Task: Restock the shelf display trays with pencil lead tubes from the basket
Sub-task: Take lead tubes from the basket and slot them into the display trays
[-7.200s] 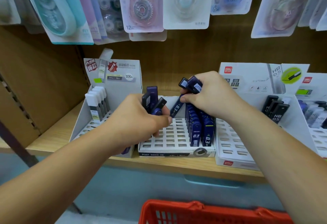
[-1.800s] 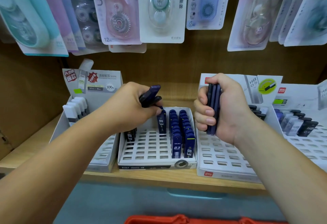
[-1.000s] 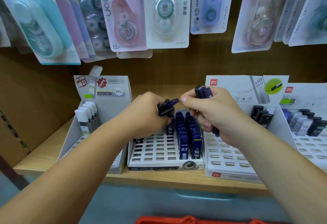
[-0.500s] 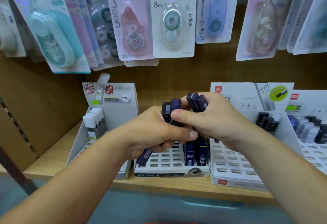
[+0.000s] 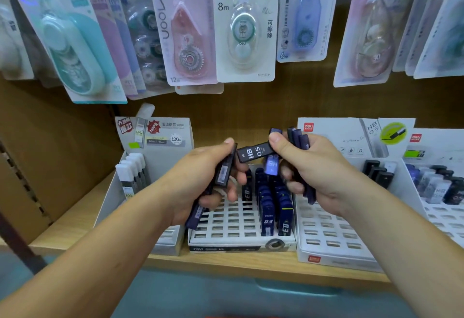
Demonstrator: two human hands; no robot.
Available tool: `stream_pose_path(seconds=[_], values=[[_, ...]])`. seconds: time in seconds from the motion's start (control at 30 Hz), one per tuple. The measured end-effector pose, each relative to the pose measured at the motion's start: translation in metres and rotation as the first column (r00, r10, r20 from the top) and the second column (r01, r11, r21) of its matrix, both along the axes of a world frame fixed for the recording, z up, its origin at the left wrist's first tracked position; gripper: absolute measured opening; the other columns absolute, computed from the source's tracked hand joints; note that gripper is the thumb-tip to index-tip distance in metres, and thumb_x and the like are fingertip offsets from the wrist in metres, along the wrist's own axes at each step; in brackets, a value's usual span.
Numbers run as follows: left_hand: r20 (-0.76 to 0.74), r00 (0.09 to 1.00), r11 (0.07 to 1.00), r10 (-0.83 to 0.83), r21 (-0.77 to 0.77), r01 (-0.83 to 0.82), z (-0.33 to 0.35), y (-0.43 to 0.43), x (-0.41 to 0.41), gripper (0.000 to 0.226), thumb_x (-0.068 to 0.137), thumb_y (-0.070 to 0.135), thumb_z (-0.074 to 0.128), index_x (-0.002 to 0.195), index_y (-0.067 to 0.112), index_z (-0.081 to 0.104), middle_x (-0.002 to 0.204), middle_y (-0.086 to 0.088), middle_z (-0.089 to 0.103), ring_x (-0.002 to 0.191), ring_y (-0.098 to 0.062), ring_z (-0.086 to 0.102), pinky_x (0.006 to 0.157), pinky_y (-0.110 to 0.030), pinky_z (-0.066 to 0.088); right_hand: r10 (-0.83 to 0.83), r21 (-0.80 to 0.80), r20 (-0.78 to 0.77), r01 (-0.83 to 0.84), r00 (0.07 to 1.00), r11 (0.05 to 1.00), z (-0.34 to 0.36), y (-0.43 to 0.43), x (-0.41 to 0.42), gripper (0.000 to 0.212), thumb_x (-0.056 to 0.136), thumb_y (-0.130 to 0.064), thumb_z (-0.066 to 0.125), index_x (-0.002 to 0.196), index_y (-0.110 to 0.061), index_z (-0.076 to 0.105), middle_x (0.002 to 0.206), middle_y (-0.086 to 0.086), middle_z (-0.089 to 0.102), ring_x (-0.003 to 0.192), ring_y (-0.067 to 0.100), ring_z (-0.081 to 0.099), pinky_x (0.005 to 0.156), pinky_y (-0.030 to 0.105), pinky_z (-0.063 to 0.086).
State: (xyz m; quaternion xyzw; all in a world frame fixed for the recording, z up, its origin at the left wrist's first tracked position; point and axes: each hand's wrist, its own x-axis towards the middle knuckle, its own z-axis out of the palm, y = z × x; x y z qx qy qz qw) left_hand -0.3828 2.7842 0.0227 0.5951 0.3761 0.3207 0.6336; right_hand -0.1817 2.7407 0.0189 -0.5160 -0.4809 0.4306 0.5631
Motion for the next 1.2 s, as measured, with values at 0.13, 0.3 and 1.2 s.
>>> stream_pose_path(seconds=[0.13, 0.3, 1.2], values=[[0.050, 0.997, 0.998, 0.056, -0.035, -0.055, 0.000, 0.000, 0.003, 0.043, 0.104, 0.050, 0.051, 0.078, 0.024, 0.074, 0.068, -0.002, 0.052, 0.049, -0.010, 0.039, 0.044, -0.024, 0.013, -0.025, 0.003, 0.085, 0.025, 0.996, 1.000, 0.004, -0.003, -0.003, 0.031, 0.101, -0.044, 0.062, 0.092, -0.015, 0.063, 0.074, 0.013, 0.065, 0.041, 0.014, 0.039, 0.033, 0.017, 0.028], [0.072, 0.996, 0.998, 0.052, 0.023, -0.053, 0.002, -0.001, 0.004, 0.037, 0.106, 0.043, 0.050, 0.091, 0.019, 0.074, 0.057, 0.000, 0.049, 0.039, -0.007, 0.032, 0.038, -0.020, 0.016, 0.019, 0.023, 0.101, -0.022, 0.995, 0.999, 0.008, -0.006, -0.006, 0.033, 0.102, -0.042, 0.061, 0.105, -0.010, 0.067, 0.075, 0.018, 0.071, 0.037, 0.010, 0.045, 0.033, 0.015, 0.028], [-0.001, 1.000, 0.993, 0.008, 0.117, -0.008, 0.030, -0.054, 0.142, 0.026, 0.106, 0.034, 0.055, 0.105, 0.014, 0.071, 0.077, -0.007, 0.053, 0.050, -0.013, 0.040, 0.039, -0.018, 0.018, -0.139, 0.033, -0.148, 0.145, 0.979, 0.989, 0.035, -0.067, 0.132, 0.023, 0.101, -0.026, 0.066, 0.111, -0.006, 0.061, 0.072, 0.009, 0.061, 0.061, 0.029, 0.073, 0.050, 0.036, 0.057]])
